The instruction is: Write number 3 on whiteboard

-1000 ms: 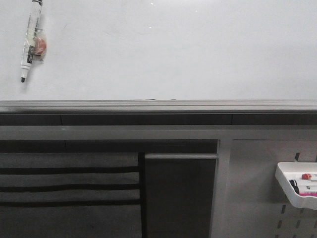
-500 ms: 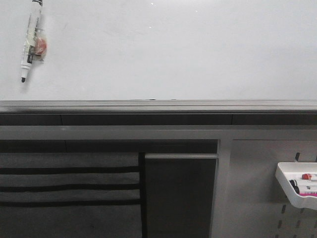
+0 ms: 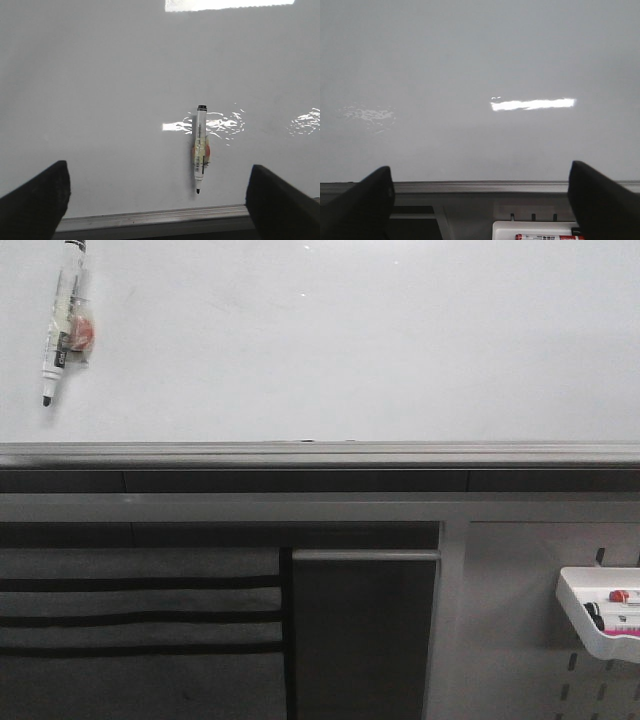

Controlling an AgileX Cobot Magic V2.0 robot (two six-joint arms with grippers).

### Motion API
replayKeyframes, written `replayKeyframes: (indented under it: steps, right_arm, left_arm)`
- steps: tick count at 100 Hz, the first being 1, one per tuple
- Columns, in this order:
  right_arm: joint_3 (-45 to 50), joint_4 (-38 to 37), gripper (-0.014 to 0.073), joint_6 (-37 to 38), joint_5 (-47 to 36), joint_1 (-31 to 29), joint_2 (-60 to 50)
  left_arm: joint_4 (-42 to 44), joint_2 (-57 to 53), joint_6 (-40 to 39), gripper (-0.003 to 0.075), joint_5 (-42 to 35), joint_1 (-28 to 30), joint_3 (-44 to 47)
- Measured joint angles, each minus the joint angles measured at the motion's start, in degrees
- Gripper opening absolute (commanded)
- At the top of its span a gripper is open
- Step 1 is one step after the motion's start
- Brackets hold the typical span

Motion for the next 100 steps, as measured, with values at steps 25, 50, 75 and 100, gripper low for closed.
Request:
replayKeyframes:
  steps: [25, 50, 75, 100]
  right_arm:
    - [0.0, 0.0, 0.0635, 0.0, 0.0, 0.0, 0.0]
    - [0.0, 0.0, 0.0635, 0.0, 0.09, 0.0, 0.0]
    - [0.0, 0.22, 0.0635, 0.0, 0.09, 0.0, 0.0]
    - [0.0, 0.7, 0.0635, 0.0, 0.09, 0.0, 0.0]
  left_arm:
    - [-0.91, 0.0, 0.0, 0.0662, -0.66, 0.0, 0.0]
    - [-2.61, 2.62, 0.88, 0.0662, 0.9, -1.32, -0.03]
    - [-2.61, 12.88, 3.61, 0.0662, 1.67, -8.33, -0.03]
    - [-1.43, 29.6, 3.84, 0.0662, -1.88, -9.73, -0.13]
